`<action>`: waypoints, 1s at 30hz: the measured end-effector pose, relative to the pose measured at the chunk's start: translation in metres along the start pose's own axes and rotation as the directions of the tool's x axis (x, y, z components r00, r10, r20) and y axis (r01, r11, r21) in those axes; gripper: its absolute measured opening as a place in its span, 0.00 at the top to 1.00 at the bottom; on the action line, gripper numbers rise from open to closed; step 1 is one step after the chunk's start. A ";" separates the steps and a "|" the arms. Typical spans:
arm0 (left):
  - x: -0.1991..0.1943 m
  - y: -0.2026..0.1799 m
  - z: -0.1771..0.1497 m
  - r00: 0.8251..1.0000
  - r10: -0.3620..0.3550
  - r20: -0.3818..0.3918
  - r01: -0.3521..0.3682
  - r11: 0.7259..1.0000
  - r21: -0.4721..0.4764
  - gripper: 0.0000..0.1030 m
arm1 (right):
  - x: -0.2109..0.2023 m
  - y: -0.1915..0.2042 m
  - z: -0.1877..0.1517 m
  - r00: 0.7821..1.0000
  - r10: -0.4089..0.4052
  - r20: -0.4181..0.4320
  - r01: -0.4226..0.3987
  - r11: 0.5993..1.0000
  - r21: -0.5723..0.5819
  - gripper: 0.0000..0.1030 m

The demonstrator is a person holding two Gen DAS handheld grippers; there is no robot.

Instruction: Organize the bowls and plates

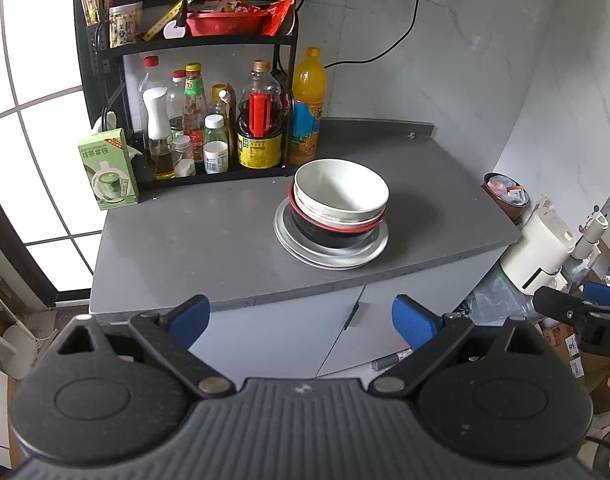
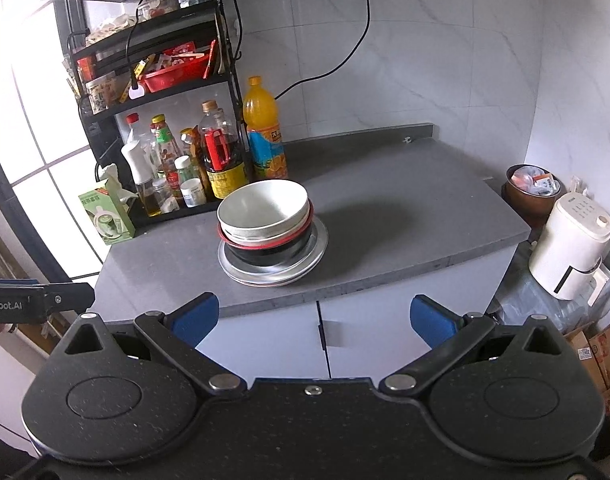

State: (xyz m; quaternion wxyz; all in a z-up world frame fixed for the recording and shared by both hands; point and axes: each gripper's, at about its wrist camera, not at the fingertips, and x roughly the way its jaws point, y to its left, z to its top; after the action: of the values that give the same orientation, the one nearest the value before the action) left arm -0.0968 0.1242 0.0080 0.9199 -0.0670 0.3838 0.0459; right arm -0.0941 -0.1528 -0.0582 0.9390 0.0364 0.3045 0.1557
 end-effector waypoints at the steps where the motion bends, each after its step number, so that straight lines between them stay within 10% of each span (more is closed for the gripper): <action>1: 0.000 0.000 0.000 1.000 0.002 0.000 -0.002 1.000 0.001 0.06 | 0.000 0.000 -0.001 1.000 0.000 -0.001 0.000 1.000 0.001 0.00; 30: 0.017 -0.007 0.004 1.000 -0.008 -0.020 0.008 1.000 0.004 0.06 | 0.012 -0.005 0.005 1.000 -0.015 -0.023 0.015 1.000 0.014 0.00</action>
State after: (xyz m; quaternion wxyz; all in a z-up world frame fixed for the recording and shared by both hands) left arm -0.0811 0.1184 -0.0001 0.9163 -0.0669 0.3926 0.0409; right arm -0.0807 -0.1541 -0.0613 0.9364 0.0390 0.3164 0.1469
